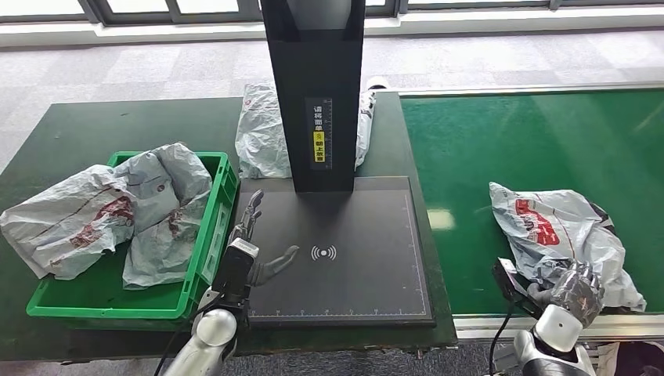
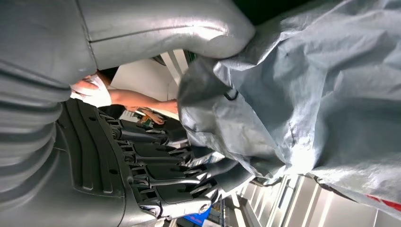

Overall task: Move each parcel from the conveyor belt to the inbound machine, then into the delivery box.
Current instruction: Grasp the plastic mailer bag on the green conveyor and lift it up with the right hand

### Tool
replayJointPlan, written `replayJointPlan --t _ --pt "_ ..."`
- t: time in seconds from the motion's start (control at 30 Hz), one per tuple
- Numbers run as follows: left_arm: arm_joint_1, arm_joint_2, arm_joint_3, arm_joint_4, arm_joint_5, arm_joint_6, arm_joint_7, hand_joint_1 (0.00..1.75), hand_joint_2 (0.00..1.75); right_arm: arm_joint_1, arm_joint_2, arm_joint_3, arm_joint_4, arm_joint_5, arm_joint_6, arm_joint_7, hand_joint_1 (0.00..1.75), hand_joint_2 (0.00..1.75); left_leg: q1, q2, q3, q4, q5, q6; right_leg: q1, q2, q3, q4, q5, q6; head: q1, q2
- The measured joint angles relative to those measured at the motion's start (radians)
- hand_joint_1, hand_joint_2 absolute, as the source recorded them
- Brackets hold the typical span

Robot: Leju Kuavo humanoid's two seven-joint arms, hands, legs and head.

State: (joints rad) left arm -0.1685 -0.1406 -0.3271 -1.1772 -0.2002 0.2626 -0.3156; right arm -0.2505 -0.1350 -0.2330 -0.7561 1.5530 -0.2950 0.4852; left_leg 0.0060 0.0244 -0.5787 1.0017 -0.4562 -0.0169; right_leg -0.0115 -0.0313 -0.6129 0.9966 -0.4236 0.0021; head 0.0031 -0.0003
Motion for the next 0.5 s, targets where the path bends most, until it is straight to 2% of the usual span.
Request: replayJointPlan --t 0.2,0.5 --pt "-0.019 0.000 -0.001 0.005 0.000 -0.009 0.003 0.00 1.75 -0.056 -0.021 -0.001 0.078 0.000 -0.040 -0.015 1.75 1.75 0.000 0.000 0.000 0.000 0.000 0.000 0.000 0.000 0.000 0.000 0.000 0.000 0.000 0.000" --pt "-0.021 0.000 -0.001 0.005 0.000 -0.007 0.005 0.00 1.75 -0.066 -0.025 -0.001 0.108 0.000 -0.065 -0.028 1.75 1.75 0.000 0.000 0.000 0.000 0.000 0.000 0.000 0.000 0.000 0.000 0.000 0.000 0.000 0.000"
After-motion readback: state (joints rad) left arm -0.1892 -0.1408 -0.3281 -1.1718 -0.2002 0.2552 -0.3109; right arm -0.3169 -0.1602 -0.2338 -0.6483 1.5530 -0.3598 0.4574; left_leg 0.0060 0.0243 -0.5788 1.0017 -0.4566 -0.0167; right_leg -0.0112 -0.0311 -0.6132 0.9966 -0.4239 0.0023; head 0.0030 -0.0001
